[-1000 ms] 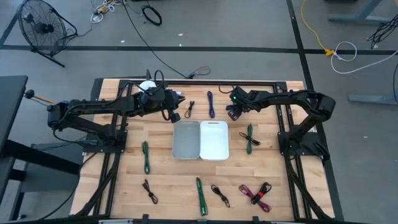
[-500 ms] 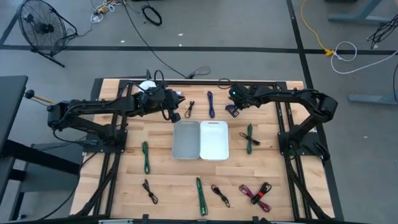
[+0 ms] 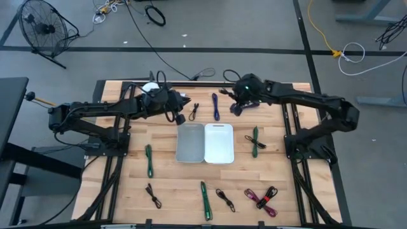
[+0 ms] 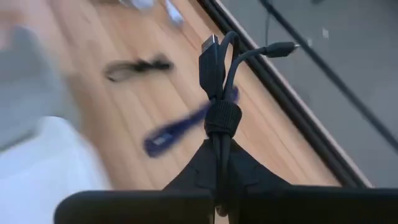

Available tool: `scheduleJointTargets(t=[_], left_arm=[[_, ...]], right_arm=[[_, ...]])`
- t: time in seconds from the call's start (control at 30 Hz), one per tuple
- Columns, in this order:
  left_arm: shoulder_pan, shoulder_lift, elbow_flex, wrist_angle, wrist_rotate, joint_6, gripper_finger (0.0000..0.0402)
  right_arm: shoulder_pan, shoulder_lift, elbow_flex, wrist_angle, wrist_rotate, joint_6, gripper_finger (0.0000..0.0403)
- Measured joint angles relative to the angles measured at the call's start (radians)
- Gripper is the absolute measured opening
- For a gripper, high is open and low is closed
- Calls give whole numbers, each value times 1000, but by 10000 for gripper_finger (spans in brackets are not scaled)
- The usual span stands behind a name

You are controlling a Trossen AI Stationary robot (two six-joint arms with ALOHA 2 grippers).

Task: Pick & Place USB Port
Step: Put the black charger cable into the gray bin

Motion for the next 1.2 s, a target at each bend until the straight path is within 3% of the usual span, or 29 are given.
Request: scheduleJointTargets(t=[0.3, 0.47, 0.6, 0.8, 1.0, 1.2], left_arm=[[0, 0, 0, 169, 139, -93, 34], [0, 0, 0, 231, 207, -139, 34], [0, 0, 0, 262, 290, -188, 34], [-1, -1, 0, 333, 527, -235, 34], [-18, -1, 0, 348, 575, -198, 46], [-60, -1, 0, 353, 562, -166, 122]], right_arm=[[220, -160, 0, 146, -12, -22, 4], [349, -165, 1, 315, -12, -80, 4], [420, -128, 2, 439, 84, -126, 4], [456, -55, 2, 552, 110, -143, 5], [460, 1, 1, 604, 112, -145, 5], [459, 6, 1, 627, 112, -146, 5]])
